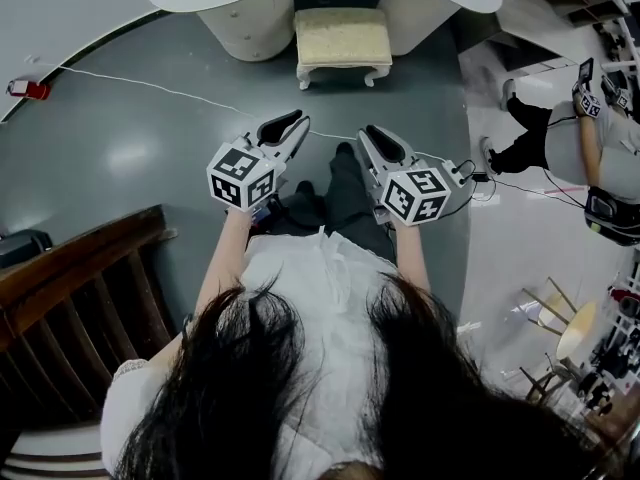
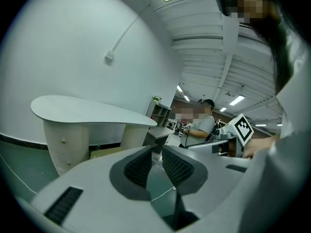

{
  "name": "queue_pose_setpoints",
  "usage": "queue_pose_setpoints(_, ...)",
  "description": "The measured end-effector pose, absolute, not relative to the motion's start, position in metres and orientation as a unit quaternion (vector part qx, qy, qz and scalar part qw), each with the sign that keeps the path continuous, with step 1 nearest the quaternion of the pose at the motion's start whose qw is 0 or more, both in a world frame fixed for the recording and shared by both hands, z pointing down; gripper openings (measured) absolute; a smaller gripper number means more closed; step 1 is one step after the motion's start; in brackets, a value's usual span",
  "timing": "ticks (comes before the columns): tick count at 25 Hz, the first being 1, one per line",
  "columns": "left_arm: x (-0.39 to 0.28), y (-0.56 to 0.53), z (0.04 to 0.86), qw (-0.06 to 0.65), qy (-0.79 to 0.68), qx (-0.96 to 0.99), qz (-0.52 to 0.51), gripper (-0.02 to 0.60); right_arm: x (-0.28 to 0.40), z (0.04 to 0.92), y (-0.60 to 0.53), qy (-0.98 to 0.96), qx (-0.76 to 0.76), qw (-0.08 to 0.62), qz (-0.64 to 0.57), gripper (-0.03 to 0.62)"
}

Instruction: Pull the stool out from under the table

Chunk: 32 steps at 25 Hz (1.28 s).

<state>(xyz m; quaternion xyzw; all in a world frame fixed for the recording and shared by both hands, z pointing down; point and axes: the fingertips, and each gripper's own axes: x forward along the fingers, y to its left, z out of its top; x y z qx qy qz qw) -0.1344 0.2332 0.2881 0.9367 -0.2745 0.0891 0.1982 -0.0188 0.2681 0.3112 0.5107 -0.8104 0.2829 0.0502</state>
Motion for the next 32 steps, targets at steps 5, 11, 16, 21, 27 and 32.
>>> queue_pose_setpoints(5, -0.13, 0.198, 0.304, 0.207, -0.293, 0.928, 0.101, 0.075, 0.001, 0.33, 0.231, -0.81, 0.503, 0.061, 0.294, 0.091)
queue_pose_setpoints(11, -0.114, 0.144, 0.336, 0.221, -0.311, 0.916, 0.121, 0.075, 0.044, 0.368, 0.174, -0.809, 0.494, 0.085, 0.306, 0.089)
queue_pose_setpoints(16, -0.092, 0.09, 0.388, 0.245, -0.321, 0.905, 0.132, 0.075, 0.089, 0.419, 0.112, -0.807, 0.488, 0.103, 0.316, 0.09)
queue_pose_setpoints(21, -0.084, 0.04, 0.446, 0.26, -0.33, 0.895, 0.152, 0.075, 0.115, 0.478, 0.058, -0.801, 0.49, 0.125, 0.32, 0.091)
queue_pose_setpoints(27, -0.076, -0.006, 0.527, 0.275, -0.323, 0.883, 0.202, 0.075, 0.142, 0.563, 0.011, -0.799, 0.474, 0.158, 0.335, 0.091)
queue_pose_setpoints(32, -0.085, -0.036, 0.591, 0.297, -0.326, 0.865, 0.237, 0.075, 0.165, 0.628, -0.02, -0.793, 0.469, 0.177, 0.347, 0.091)
